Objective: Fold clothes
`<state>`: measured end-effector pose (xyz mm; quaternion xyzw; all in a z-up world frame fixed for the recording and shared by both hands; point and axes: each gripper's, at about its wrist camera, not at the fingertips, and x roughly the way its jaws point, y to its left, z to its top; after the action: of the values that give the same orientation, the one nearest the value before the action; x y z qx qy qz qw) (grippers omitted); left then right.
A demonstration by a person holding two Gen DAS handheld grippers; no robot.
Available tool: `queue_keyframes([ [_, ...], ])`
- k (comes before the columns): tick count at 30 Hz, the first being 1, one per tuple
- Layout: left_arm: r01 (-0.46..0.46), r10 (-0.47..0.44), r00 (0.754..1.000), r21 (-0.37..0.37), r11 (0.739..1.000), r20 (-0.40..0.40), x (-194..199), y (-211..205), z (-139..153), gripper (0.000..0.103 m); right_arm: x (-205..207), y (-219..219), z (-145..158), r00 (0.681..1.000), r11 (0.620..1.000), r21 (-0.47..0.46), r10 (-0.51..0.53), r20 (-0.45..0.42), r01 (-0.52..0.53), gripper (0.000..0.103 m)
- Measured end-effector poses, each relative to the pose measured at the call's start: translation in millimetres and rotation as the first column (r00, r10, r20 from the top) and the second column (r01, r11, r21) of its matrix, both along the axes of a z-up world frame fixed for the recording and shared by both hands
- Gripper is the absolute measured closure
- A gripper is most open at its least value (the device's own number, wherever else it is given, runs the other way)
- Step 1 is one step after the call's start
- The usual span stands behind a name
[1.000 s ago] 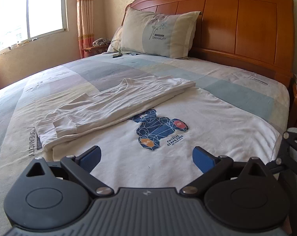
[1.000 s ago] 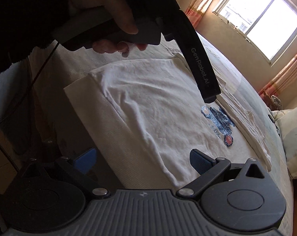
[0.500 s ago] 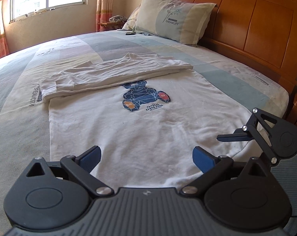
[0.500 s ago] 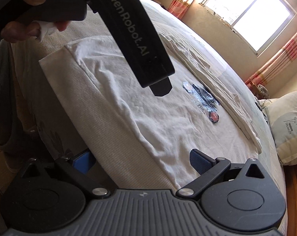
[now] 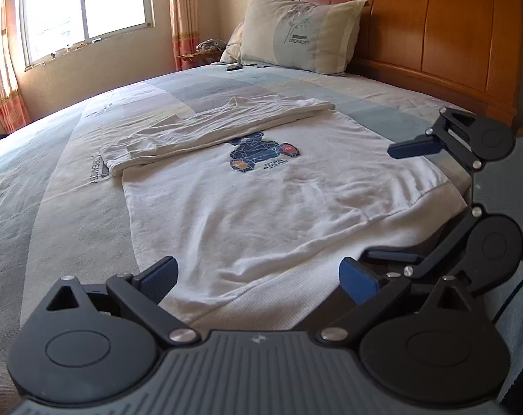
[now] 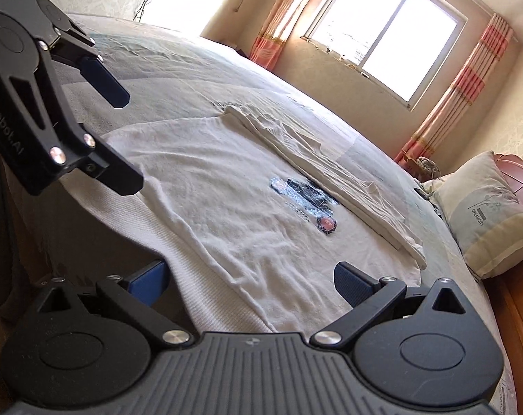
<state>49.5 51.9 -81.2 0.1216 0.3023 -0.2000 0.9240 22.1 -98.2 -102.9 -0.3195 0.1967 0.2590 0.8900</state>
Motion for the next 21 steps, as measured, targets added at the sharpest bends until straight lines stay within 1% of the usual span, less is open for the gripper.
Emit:
queue_keyframes([
  [1, 0.014, -0.014, 1.0, 0.024, 1.0, 0.009, -3.6, -2.5, -1.3, 0.004, -1.8, 0.8, -0.3, 1.0, 1.0, 0.002, -0.003, 0.012, 0.003, 0.0],
  [3, 0.044, -0.049, 0.998, 0.101, 0.994, 0.046, -8.6, -12.7, -6.1, 0.004, 1.2, 0.9, 1.2, 1.0, 1.0, 0.017, -0.011, 0.019, 0.011, 0.0],
  [5, 0.073, -0.095, 0.99, 0.197, 0.978, 0.105, -11.0, -25.8, -14.0, 0.004, 2.8, 0.1, 3.1, 1.0, 0.999, 0.037, -0.017, 0.012, 0.017, 0.0],
  [7, 0.093, -0.134, 0.981, 0.266, 0.96, 0.143, -8.3, -37.0, -23.8, 0.004, 2.2, -0.3, 4.4, 1.0, 0.999, 0.043, -0.022, 0.009, 0.021, 0.0],
  [8, 0.095, -0.142, 0.979, 0.288, 0.953, 0.147, -4.5, -41.8, -28.9, 0.004, 1.5, -0.6, 5.0, 1.0, 0.999, 0.042, -0.021, 0.011, 0.021, 0.0],
  [10, 0.09, -0.142, 0.979, 0.313, 0.945, 0.148, 5.0, -48.6, -38.0, 0.004, -1.6, -1.5, 6.9, 1.0, 0.999, 0.043, -0.018, 0.02, 0.017, 0.0],
  [12, 0.079, -0.134, 0.978, 0.314, 0.946, 0.158, 11.9, -51.3, -41.5, 0.004, -2.3, -3.3, 9.2, 0.999, 0.998, 0.05, -0.026, 0.024, 0.024, 0.0],
  [15, 0.066, -0.119, 0.979, 0.289, 0.955, 0.168, 16.3, -48.4, -36.7, 0.003, -3.2, -7.7, 11.1, 1.0, 0.998, 0.064, -0.025, 0.009, 0.025, 0.0],
  [17, 0.062, -0.111, 0.979, 0.276, 0.959, 0.168, 16.1, -45.9, -31.7, 0.003, -5.8, -11.4, 10.8, 1.0, 0.996, 0.09, 0.012, -0.019, -0.011, 0.0],
  [18, 0.061, -0.112, 0.979, 0.284, 0.957, 0.169, 14.9, -45.7, -30.6, 0.003, -7.0, -11.8, 9.1, 0.999, 0.995, 0.093, 0.029, -0.03, -0.026, 0.0],
  [21, 0.071, -0.122, 0.979, 0.286, 0.955, 0.165, 9.8, -44.5, -27.2, 0.003, -8.5, -7.2, -1.2, 0.998, 0.997, 0.058, 0.049, -0.042, -0.047, 0.0],
])
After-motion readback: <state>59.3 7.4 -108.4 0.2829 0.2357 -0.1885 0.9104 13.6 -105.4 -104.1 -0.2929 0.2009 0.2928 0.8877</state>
